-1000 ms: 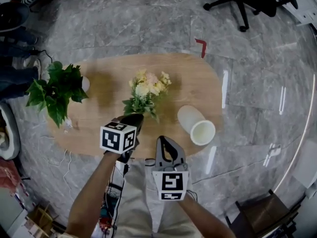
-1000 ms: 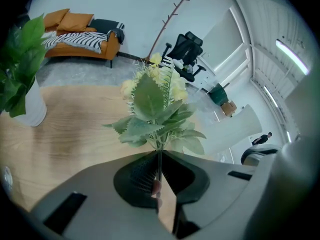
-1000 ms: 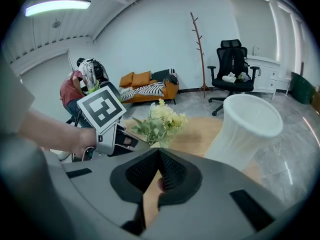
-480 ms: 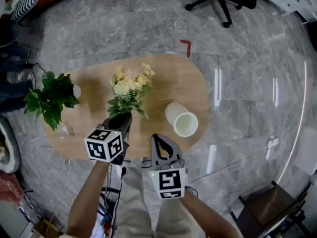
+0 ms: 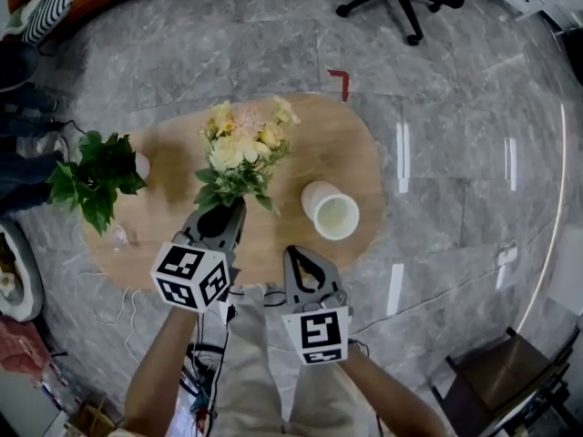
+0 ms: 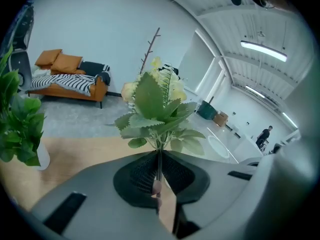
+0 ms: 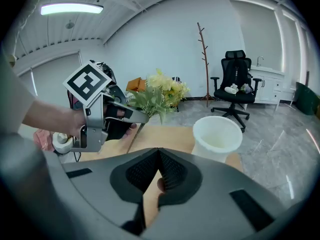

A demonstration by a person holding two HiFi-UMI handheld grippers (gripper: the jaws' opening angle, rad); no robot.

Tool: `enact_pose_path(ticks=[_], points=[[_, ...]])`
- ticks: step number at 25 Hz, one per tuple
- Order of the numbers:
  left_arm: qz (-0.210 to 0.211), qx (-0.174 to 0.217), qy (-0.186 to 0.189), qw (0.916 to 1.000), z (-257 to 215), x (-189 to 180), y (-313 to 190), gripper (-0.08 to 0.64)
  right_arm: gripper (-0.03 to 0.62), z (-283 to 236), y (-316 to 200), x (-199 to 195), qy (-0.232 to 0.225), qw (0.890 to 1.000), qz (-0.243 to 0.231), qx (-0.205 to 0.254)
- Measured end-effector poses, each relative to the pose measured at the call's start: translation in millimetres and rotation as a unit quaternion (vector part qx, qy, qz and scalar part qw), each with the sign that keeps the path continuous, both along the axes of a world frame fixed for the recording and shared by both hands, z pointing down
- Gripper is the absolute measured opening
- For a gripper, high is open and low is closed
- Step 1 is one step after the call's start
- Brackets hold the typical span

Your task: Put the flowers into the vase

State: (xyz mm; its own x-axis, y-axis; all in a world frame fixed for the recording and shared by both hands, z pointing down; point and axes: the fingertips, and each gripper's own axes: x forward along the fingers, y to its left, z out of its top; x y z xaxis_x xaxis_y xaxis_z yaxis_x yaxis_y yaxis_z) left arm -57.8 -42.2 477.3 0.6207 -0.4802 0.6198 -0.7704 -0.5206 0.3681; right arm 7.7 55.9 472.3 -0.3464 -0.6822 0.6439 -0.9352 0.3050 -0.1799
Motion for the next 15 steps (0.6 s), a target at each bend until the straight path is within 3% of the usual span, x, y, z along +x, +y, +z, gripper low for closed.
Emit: enact_pose_path(ticks=[15], points=[[0.013, 0.088, 0.054, 0.9945, -74, 48, -14, 0.034, 0.002, -14, 19, 30, -0.007, 1.0, -0.011, 0.028]])
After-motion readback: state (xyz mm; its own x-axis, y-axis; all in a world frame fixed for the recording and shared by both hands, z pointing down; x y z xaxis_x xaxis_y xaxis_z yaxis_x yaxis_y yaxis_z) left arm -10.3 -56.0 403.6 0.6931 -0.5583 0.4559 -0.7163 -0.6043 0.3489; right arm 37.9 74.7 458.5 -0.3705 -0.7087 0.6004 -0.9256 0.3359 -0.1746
